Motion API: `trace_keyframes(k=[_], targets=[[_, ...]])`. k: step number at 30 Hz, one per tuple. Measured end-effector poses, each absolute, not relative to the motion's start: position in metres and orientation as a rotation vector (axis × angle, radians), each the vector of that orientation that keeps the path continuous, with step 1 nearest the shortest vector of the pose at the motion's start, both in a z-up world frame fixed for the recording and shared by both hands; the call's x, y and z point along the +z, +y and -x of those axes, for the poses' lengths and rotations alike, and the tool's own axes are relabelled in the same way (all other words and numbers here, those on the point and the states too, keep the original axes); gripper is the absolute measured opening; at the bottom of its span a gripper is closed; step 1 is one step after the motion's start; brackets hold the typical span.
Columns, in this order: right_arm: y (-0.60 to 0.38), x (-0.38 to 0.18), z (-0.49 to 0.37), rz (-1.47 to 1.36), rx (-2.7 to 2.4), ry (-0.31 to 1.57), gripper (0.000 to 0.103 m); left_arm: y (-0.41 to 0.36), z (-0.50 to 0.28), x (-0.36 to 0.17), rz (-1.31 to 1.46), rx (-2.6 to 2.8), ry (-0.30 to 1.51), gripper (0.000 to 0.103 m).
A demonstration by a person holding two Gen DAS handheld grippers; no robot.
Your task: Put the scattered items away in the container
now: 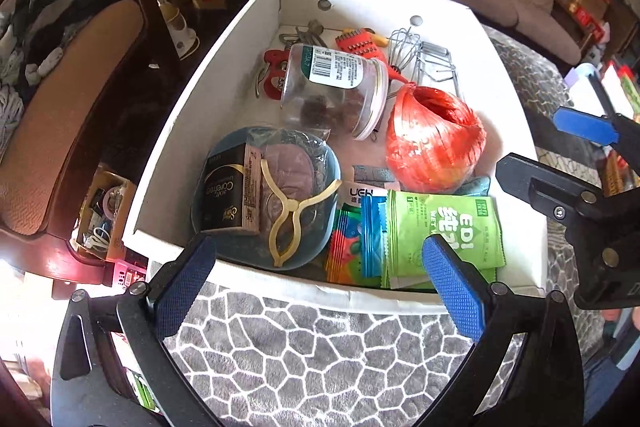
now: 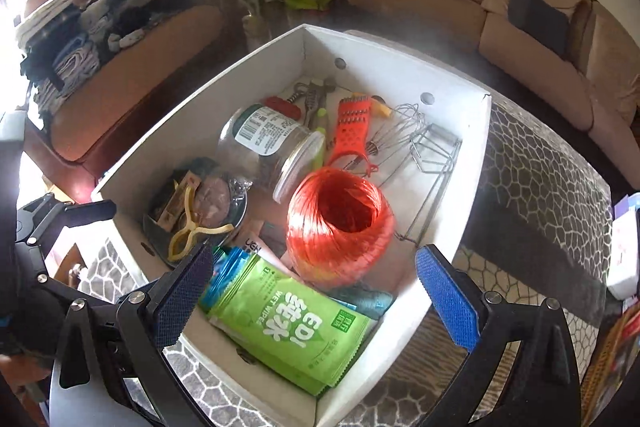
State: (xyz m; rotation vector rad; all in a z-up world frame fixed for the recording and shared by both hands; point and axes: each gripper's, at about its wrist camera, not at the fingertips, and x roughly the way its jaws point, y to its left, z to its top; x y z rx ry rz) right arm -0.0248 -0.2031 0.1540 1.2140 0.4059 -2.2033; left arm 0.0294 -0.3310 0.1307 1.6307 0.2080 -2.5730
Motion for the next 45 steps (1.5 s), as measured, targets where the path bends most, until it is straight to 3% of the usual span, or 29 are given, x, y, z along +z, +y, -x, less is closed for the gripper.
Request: trace_keyframes(k=[15,24,36,42,45], targets=[[-0.119,0.171,-0.011,-1.189,-2.284,0.293,0.103,-0.260,-0.059,0.157,-1.558,-2.628,0.135,0.103],[-0.038,0.170,-0.015,-1.199,-2.371,0.207,0.103,-0.180,-0.049,0.157,-1.537,-2.701,0.084,0.103],[0.111,0.114,-0.002,-1.250,-2.653,0.027,0.103,-0.042,-0.019,0.102,-1.525,-2.878,-0.001,0.103],[0.168,0.073,0.007,-1.329,-2.716,-0.123,0.103,-0.007,0.002,0.060,-1.603,-2.845,-0.073,0.103],[0.178,0.051,0.008,-1.379,-2.707,-0.098,0.103,-0.002,0.001,0.041,-1.626,-2.836,-0.092,0.103]])
